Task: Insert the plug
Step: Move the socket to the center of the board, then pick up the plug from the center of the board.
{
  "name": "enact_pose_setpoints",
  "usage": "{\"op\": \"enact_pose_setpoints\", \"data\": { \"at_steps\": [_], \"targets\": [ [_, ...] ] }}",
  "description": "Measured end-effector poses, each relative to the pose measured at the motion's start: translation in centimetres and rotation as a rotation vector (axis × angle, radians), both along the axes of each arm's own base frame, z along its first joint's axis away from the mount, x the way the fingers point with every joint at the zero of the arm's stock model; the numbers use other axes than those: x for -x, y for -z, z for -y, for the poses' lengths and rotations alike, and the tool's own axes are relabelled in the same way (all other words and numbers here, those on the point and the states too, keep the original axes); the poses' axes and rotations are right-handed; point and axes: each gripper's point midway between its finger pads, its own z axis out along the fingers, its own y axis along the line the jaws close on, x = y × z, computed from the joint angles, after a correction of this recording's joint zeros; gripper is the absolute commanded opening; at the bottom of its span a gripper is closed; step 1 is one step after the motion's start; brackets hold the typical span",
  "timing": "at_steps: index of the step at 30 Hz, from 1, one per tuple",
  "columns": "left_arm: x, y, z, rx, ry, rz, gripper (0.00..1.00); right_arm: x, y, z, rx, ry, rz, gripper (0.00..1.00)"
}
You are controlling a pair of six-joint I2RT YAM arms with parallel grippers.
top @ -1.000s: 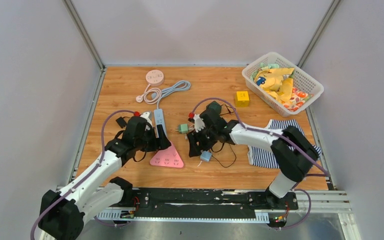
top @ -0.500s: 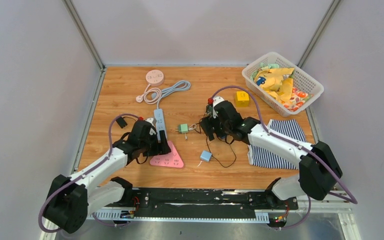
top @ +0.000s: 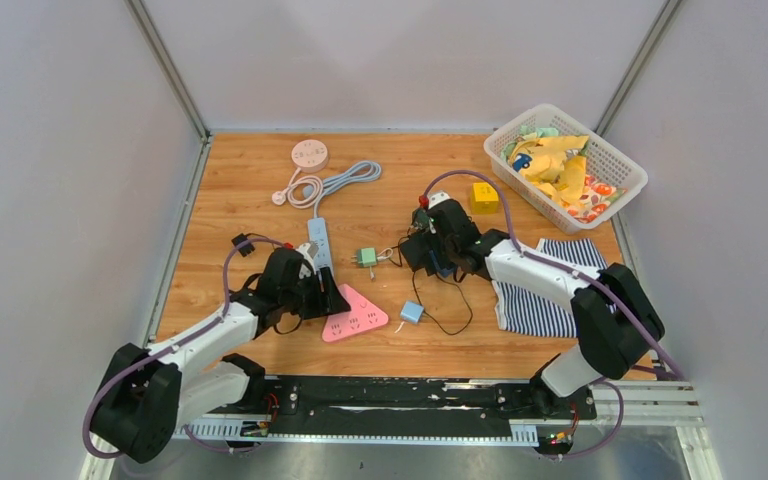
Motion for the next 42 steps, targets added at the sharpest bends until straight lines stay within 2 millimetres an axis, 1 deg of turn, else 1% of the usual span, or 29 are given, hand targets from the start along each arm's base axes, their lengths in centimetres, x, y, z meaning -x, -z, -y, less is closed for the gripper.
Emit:
{"op": "enact_pose_setpoints", "data": {
  "at_steps": [3,5,11,14,17,21,24,26,28,29,32,35,36,38,42],
  "targets": [
    [0.4,-0.1,0.3,0.033,-0.003,-0.008,0.59,-0.4,0.1,0.3,0.018,0.009,0.012,0.82],
    [0.6,-0.4,0.4,0.053,-0.008,-0.006,0.62,-0.5,0.1,0.6,0.027,0.015,0.015,0.84],
    [0.0,-2.9,0.9,0.114,-0.021,0.070,0.72,0.2,1.3,1.6,0.068,0.024,-0.039,0.86],
    [-0.3,-3.6,0.8,0.122,-0.031,0.102,0.74,0.1,1.2,1.7,0.064,0.027,-0.044,0.83],
    [-0.4,-3.8,0.7,0.120,-0.039,0.114,0.74,-0.4,0.9,1.8,0.052,0.034,-0.044,0.80],
    [-0.3,-3.7,0.6,0.115,-0.041,0.111,0.74,-0.4,1.6,2.0,0.045,0.036,-0.072,0.78],
    [-0.2,-3.8,0.5,0.114,-0.038,0.113,0.74,-0.3,2.1,1.9,0.039,0.028,-0.095,0.69],
    [-0.2,-4.1,0.5,0.113,-0.035,0.118,0.74,-0.2,2.3,1.8,0.034,0.019,-0.102,0.60],
    [-0.3,-4.7,0.5,0.112,-0.030,0.128,0.74,-0.1,2.2,1.7,0.031,0.011,-0.105,0.48],
    [-0.5,-5.2,0.6,0.110,-0.025,0.136,0.74,-0.1,2.2,1.6,0.027,0.011,-0.107,0.44],
    [-1.1,-7.2,0.8,0.113,-0.010,0.175,0.74,0.3,2.0,1.6,0.020,0.007,-0.123,0.40],
    [-1.8,-9.3,1.1,0.116,0.009,0.230,0.74,1.3,1.5,1.8,0.013,0.003,-0.153,0.38],
    [-2.1,-10.0,1.1,0.117,0.014,0.249,0.74,1.8,1.1,1.8,0.000,0.001,-0.162,0.38],
    [-2.3,-11.0,1.2,0.115,0.023,0.276,0.74,2.6,0.0,1.6,-0.035,-0.005,-0.169,0.37],
    [-2.7,-13.1,1.2,0.119,0.044,0.350,0.73,4.1,-3.0,0.8,-0.145,-0.022,-0.166,0.35]
  ]
}}
